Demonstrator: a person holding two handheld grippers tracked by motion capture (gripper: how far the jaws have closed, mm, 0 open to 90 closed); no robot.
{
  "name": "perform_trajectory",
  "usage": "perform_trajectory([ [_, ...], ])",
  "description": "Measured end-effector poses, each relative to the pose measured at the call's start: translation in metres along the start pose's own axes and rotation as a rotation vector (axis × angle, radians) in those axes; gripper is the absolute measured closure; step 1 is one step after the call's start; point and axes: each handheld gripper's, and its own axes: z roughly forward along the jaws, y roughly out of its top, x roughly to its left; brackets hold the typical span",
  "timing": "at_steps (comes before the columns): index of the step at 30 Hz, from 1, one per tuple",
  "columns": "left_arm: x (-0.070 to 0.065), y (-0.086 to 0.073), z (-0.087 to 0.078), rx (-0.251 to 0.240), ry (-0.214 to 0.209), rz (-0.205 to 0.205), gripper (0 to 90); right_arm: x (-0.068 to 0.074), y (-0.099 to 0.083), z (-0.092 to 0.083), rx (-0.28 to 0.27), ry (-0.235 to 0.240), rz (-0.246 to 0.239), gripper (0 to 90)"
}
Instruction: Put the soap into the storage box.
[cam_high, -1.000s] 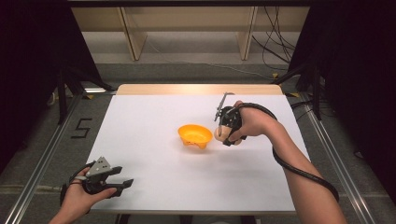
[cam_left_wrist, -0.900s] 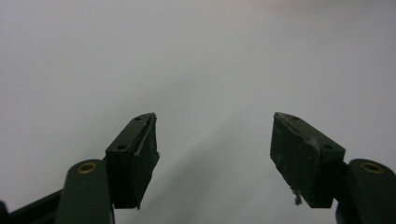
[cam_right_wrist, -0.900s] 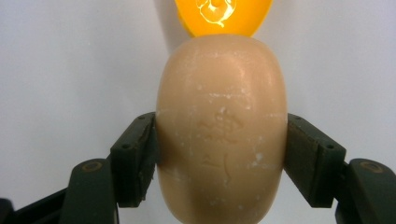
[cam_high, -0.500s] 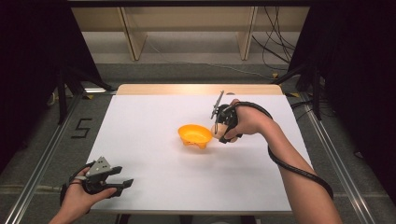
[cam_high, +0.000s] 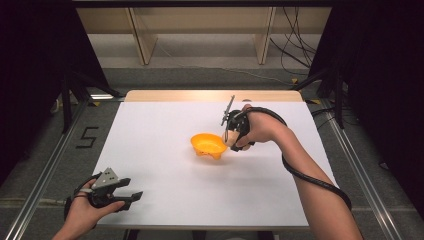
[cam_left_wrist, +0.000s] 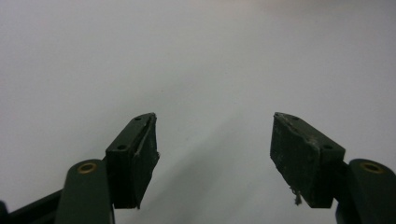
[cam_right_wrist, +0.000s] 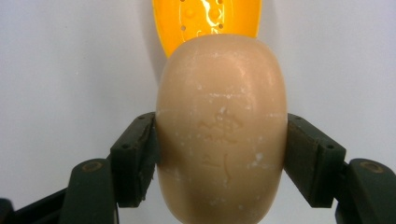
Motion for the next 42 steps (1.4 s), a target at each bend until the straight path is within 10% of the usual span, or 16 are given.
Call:
perform_trajectory([
  [42,0.001,0.0,-0.001,0.0,-0.005,0.02,31.7,-0.004,0.027,0.007,-0.047,-0.005,-0.012,33.5],
])
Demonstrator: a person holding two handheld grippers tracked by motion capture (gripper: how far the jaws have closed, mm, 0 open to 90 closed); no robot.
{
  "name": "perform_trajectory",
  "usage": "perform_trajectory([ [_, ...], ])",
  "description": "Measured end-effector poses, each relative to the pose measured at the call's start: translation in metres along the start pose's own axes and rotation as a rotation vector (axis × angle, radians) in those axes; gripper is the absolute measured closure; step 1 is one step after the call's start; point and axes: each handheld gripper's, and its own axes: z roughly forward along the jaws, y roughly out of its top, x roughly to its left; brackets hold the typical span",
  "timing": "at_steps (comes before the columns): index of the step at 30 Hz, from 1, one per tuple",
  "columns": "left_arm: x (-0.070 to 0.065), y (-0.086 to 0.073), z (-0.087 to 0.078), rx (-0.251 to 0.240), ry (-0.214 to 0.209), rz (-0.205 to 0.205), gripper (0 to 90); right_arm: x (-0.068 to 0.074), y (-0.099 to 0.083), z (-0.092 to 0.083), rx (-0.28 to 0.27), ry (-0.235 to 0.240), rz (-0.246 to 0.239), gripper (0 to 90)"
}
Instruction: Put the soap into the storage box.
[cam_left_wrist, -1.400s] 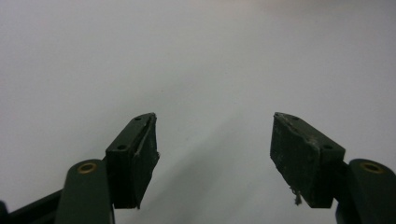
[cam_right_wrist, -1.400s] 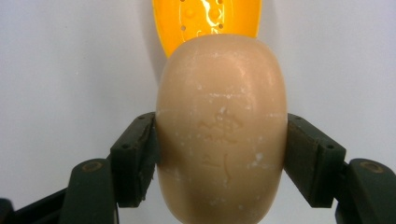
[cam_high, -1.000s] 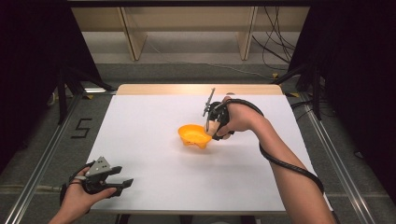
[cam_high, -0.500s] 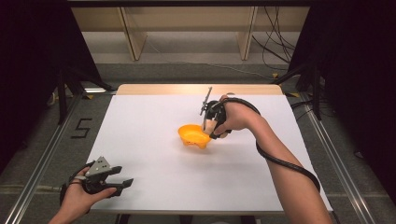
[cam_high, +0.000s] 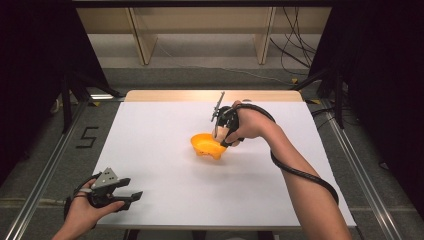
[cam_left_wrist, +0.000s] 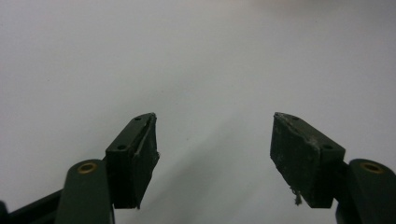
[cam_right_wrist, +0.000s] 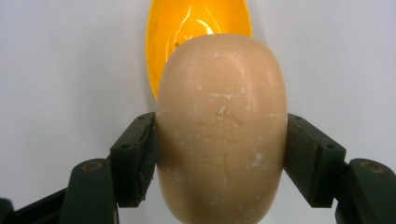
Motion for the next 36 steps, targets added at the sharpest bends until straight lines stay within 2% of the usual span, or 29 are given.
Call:
perform_trajectory([
  [1,0.0,0.0,0.0,0.0,0.0,0.0,31.7,0.0,0.0,0.0,-0.003,0.001,-0.005,33.5],
  [2,0.0,0.0,0.0,0.0,0.003,0.001,31.7,0.0,0.0,0.0,0.0,0.003,0.011,33.5],
  [4,0.0,0.0,0.0,0.001,0.0,0.002,31.7,-0.001,0.0,0.002,-0.014,-0.003,-0.011,33.5],
  [9,0.0,0.0,0.0,0.0,0.0,0.0,31.7,-0.002,0.0,0.003,-0.041,0.003,-0.006,33.5],
  [10,0.0,0.0,0.0,0.0,0.001,0.0,31.7,-0.003,0.0,0.004,-0.054,-0.001,-0.018,33.5],
  [11,-0.001,0.0,0.0,-0.002,-0.002,-0.02,31.7,-0.004,0.0,0.004,-0.065,-0.007,-0.024,33.5],
  [12,-0.001,0.0,0.0,-0.003,-0.002,-0.021,31.7,-0.004,0.0,0.005,-0.072,-0.005,-0.018,33.5],
  [13,-0.001,0.0,0.0,-0.002,-0.002,-0.021,31.7,0.0,0.001,0.004,-0.062,0.001,0.032,33.5],
  [14,-0.001,0.0,0.0,-0.003,-0.002,-0.021,31.7,-0.001,0.001,0.004,-0.074,0.003,0.013,33.5],
  [15,-0.001,0.0,0.0,-0.002,-0.002,-0.021,31.7,0.0,0.001,0.005,-0.081,0.007,0.035,33.5],
  [17,-0.001,0.0,0.0,-0.002,0.003,-0.02,31.7,0.001,0.0,0.006,-0.092,0.01,0.039,33.5],
  [18,-0.001,0.0,0.0,-0.002,0.003,-0.02,31.7,0.001,0.001,0.008,-0.116,0.025,0.037,33.5],
  [21,-0.001,0.0,0.0,-0.004,0.0,-0.023,31.7,-0.001,-0.001,0.009,-0.138,0.022,0.044,33.5],
  [23,-0.001,0.0,0.0,0.001,0.002,-0.021,31.7,0.0,-0.001,0.01,-0.148,0.036,0.075,33.5],
  [27,-0.001,0.0,0.0,0.004,-0.001,-0.02,31.7,-0.002,-0.001,0.012,-0.183,0.039,0.062,33.5],
  [28,0.0,0.0,-0.001,0.006,0.0,0.001,31.7,-0.002,-0.001,0.013,-0.207,0.037,0.068,33.5],
  [31,0.0,0.0,-0.001,0.006,-0.002,0.002,31.7,-0.002,0.0,0.015,-0.229,0.043,0.065,33.5],
  [32,0.0,0.0,-0.001,0.007,-0.005,-0.005,31.7,-0.001,0.0,0.016,-0.227,0.048,0.087,33.5],
  [33,0.0,0.0,0.0,0.009,-0.002,-0.018,31.6,-0.003,0.0,0.017,-0.236,0.05,0.061,33.5],
  [36,-0.001,0.0,0.0,-0.001,0.001,-0.019,31.7,-0.001,0.001,0.019,-0.241,0.045,0.084,33.5],
])
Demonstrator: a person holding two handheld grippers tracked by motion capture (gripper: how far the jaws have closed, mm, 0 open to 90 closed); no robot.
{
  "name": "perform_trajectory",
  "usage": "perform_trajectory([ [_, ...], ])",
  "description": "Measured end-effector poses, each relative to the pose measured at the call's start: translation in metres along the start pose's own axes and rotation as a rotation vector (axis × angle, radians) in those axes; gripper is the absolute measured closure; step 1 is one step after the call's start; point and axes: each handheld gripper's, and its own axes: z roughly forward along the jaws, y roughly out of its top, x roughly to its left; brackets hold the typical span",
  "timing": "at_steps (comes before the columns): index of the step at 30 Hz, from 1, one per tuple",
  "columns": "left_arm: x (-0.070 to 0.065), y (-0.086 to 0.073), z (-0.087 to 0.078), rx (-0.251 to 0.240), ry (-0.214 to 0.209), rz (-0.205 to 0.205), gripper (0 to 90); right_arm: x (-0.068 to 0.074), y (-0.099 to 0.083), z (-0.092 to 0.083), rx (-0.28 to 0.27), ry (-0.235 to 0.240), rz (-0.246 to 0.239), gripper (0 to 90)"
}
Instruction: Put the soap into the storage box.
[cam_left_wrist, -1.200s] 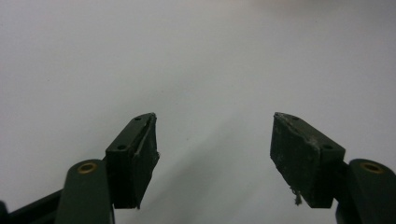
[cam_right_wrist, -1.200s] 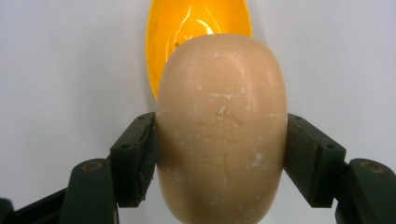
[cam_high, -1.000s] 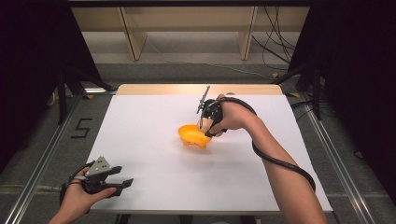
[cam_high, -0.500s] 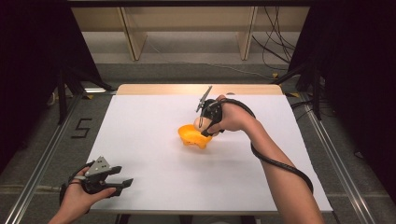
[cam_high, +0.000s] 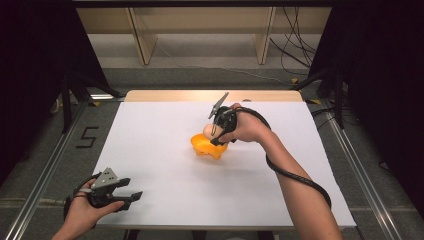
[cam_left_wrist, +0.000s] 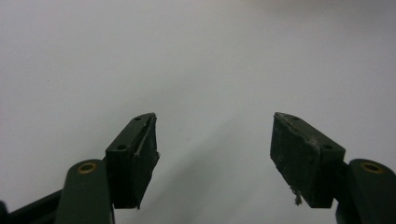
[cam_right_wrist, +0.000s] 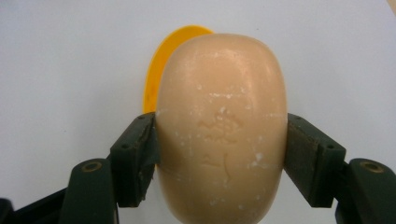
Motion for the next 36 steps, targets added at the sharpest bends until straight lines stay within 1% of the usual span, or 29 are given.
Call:
perform_trajectory([
  [1,0.0,0.0,0.0,0.0,0.0,0.012,31.6,-0.001,0.0,0.001,-0.008,0.005,-0.01,33.5],
  [2,0.001,0.0,0.0,-0.002,-0.002,0.017,31.7,-0.001,0.0,0.003,-0.005,0.006,-0.007,33.5],
  [3,0.001,0.0,0.0,-0.002,-0.003,0.017,31.7,0.001,0.0,0.004,-0.002,0.013,0.015,33.4],
  [4,0.001,0.0,0.0,0.0,-0.001,0.02,31.6,-0.001,0.0,0.006,-0.01,0.012,-0.01,33.5],
  [5,0.001,0.0,0.0,-0.001,0.0,0.019,31.6,-0.001,0.001,0.007,-0.007,0.013,-0.006,33.4],
  [6,0.0,0.0,0.0,-0.001,-0.001,0.0,31.7,-0.001,0.001,0.01,-0.012,0.015,-0.012,33.5],
  [9,0.0,0.0,0.0,-0.003,-0.007,-0.001,31.7,0.0,0.001,0.014,-0.011,0.016,-0.012,33.5],
  [10,0.0,0.0,0.0,-0.002,-0.008,-0.001,31.7,0.002,0.001,0.015,-0.004,0.022,0.009,33.5],
  [11,0.0,0.0,0.0,-0.002,-0.008,-0.001,31.6,0.0,0.002,0.016,-0.007,0.018,-0.023,33.5],
  [12,0.0,0.0,0.0,-0.002,-0.008,0.001,31.6,0.001,0.002,0.018,-0.009,0.02,-0.022,33.4],
  [13,0.001,0.0,-0.001,-0.002,-0.006,0.02,31.7,0.001,0.003,0.018,-0.008,0.021,-0.02,33.4],
  [14,0.001,0.0,-0.001,0.0,-0.004,0.02,31.6,0.001,0.003,0.019,-0.007,0.023,-0.022,33.4],
  [15,0.001,0.001,-0.001,0.007,-0.006,0.023,31.6,0.001,0.004,0.019,-0.007,0.018,-0.024,33.4],
  [16,0.001,0.001,-0.001,0.008,-0.005,0.022,31.7,0.003,0.003,0.02,-0.003,0.02,-0.007,33.4],
  [17,0.001,0.001,-0.001,0.008,-0.006,0.022,31.6,0.003,0.004,0.021,0.002,0.017,-0.007,33.4],
  [19,0.001,0.001,-0.002,0.013,-0.01,0.024,31.6,0.002,0.004,0.022,-0.004,0.012,-0.033,33.4],
  [20,0.001,0.001,-0.001,0.012,-0.01,0.024,31.6,0.004,0.004,0.023,0.003,0.011,-0.011,33.4],
  [21,0.001,0.001,-0.001,0.01,-0.009,0.025,31.7,0.004,0.004,0.023,0.004,0.003,-0.009,33.4],
  [24,0.0,0.0,0.0,-0.001,-0.008,0.02,31.7,0.003,0.005,0.024,0.007,0.005,-0.029,33.4],
  [25,0.001,0.001,-0.001,0.004,-0.011,0.027,31.7,0.003,0.005,0.025,0.011,0.001,-0.034,33.4],
  [26,0.0,0.001,0.0,0.001,-0.01,0.023,31.7,0.005,0.004,0.025,0.02,0.003,-0.02,33.4],
  [27,0.0,0.001,0.0,0.001,-0.011,0.024,31.6,0.004,0.004,0.026,0.023,0.004,-0.032,33.4],
  [28,0.0,0.001,0.0,0.002,-0.011,0.025,31.7,0.005,0.004,0.027,0.028,0.0,-0.017,33.3],
  [31,0.0,0.0,0.0,-0.005,-0.013,0.018,31.6,0.006,0.003,0.029,0.032,0.001,-0.02,33.3],
  [32,0.0,0.0,0.0,0.001,-0.012,0.025,31.6,0.005,0.004,0.03,0.034,-0.008,-0.034,33.2],
  [33,-0.001,0.0,0.0,-0.006,-0.014,0.017,31.6,0.005,0.004,0.031,0.036,-0.009,-0.043,33.0],
  [34,-0.001,0.0,0.0,-0.006,-0.015,0.017,31.6,0.005,0.003,0.031,0.032,-0.006,-0.041,32.6],
  [35,-0.001,0.0,0.0,-0.006,-0.015,0.017,31.6,0.007,0.003,0.031,0.033,-0.005,-0.018,34.5],
  [36,0.0,0.0,0.0,0.001,-0.014,0.026,31.6,0.006,0.003,0.031,0.013,0.002,-0.023,33.8],
])
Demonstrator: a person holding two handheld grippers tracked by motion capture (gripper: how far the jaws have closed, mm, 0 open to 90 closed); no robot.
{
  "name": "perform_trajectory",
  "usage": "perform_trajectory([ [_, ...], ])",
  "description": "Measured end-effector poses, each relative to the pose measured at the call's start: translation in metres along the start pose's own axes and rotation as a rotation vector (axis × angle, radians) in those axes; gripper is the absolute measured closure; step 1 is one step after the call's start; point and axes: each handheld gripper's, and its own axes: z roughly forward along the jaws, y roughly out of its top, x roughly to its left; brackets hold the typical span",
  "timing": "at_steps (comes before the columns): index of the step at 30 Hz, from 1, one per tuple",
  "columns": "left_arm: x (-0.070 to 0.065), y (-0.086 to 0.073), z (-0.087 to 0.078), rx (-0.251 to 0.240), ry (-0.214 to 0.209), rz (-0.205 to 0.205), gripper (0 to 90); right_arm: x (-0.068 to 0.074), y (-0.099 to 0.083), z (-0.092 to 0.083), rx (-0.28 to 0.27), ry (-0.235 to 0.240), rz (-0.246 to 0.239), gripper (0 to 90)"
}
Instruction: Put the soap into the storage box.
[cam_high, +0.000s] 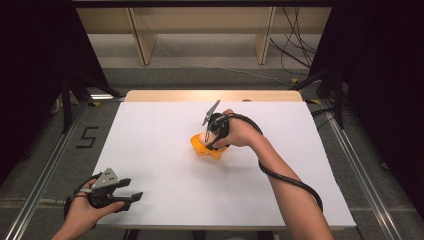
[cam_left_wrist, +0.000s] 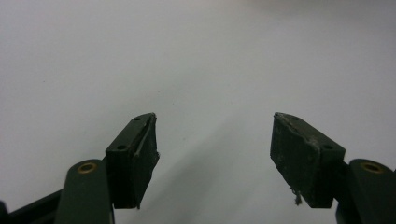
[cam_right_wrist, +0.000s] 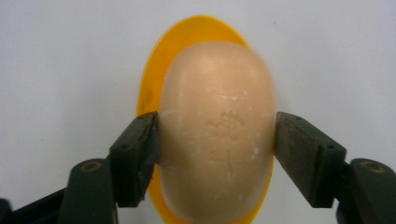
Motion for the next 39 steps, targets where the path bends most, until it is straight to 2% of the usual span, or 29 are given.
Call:
perform_trajectory([
  [1,-0.001,0.0,0.001,-0.002,-0.003,-0.021,31.6,-0.001,0.001,-0.001,-0.013,0.0,0.003,33.2],
  [2,-0.001,0.0,0.001,-0.001,-0.004,-0.019,31.6,0.0,0.001,-0.003,-0.011,0.012,0.016,33.3],
  [3,0.0,0.0,0.0,0.001,-0.001,0.002,31.6,0.0,0.001,-0.004,-0.01,0.009,0.014,33.4],
  [5,0.0,0.0,0.0,0.002,-0.002,0.001,31.6,-0.001,0.002,-0.005,-0.017,0.002,-0.008,34.2],
  [9,0.0,0.0,0.0,0.0,-0.001,0.001,31.6,-0.001,0.0,-0.009,-0.025,-0.007,-0.007,38.3],
  [10,0.0,0.0,0.0,-0.001,-0.002,0.001,31.6,0.001,-0.002,-0.01,-0.025,-0.004,0.023,40.3],
  [11,0.0,0.0,0.0,0.0,-0.001,0.002,31.6,0.0,-0.002,-0.011,-0.037,-0.009,-0.001,42.4],
  [12,0.0,0.0,0.0,-0.001,-0.001,0.001,31.6,0.001,-0.005,-0.015,-0.034,-0.02,0.009,48.0],
  [13,-0.001,0.0,0.001,-0.004,-0.003,-0.02,31.6,0.001,-0.005,-0.015,-0.034,-0.02,0.009,48.0],
  [16,-0.001,0.0,0.0,-0.009,-0.001,-0.009,31.6,0.005,-0.014,-0.025,-0.04,-0.044,0.03,58.8],
  [18,-0.001,0.0,0.0,-0.009,0.0,-0.009,31.6,0.006,-0.018,-0.028,-0.05,-0.058,0.029,61.5],
  [21,0.0,0.0,0.0,-0.001,0.002,-0.001,31.6,0.012,-0.029,-0.038,-0.065,-0.091,0.067,67.6],
  [24,0.0,0.0,0.0,-0.001,0.004,-0.002,31.6,0.017,-0.044,-0.046,-0.087,-0.122,0.072,71.4],
  [25,-0.001,-0.001,0.001,0.0,-0.002,-0.024,31.6,0.019,-0.049,-0.048,-0.094,-0.122,0.074,72.0],
  [26,-0.001,0.0,0.001,0.001,-0.001,-0.022,31.6,0.022,-0.055,-0.05,-0.095,-0.126,0.088,72.4],
  [28,-0.001,-0.001,0.002,-0.007,0.007,-0.019,31.7,0.027,-0.067,-0.052,-0.108,-0.139,0.107,72.8],
  [29,0.0,0.0,0.002,0.006,0.017,-0.004,31.6,0.029,-0.073,-0.054,-0.11,-0.142,0.111,72.8],
  [30,0.0,-0.001,0.001,0.006,0.012,-0.009,31.6,0.035,-0.086,-0.056,-0.118,-0.159,0.152,72.8],
  [31,0.0,0.0,0.001,0.007,0.013,0.0,31.6,0.035,-0.086,-0.056,-0.118,-0.159,0.152,72.8],
  [34,0.0,-0.001,0.002,0.005,0.007,-0.006,31.6,0.042,-0.106,-0.057,-0.137,-0.16,0.17,72.4],
  [35,0.0,-0.001,0.002,0.007,0.009,-0.005,31.6,0.047,-0.112,-0.057,-0.145,-0.167,0.199,72.1],
  [36,0.0,-0.001,0.002,0.008,0.01,-0.007,31.6,0.049,-0.119,-0.055,-0.149,-0.176,0.186,71.5],
  [38,0.0,-0.001,0.002,0.008,0.01,-0.006,31.6,0.058,-0.133,-0.054,-0.16,-0.182,0.196,70.1],
  [39,-0.001,-0.001,0.002,0.01,0.008,-0.024,31.6,0.063,-0.14,-0.052,-0.166,-0.193,0.228,69.1],
])
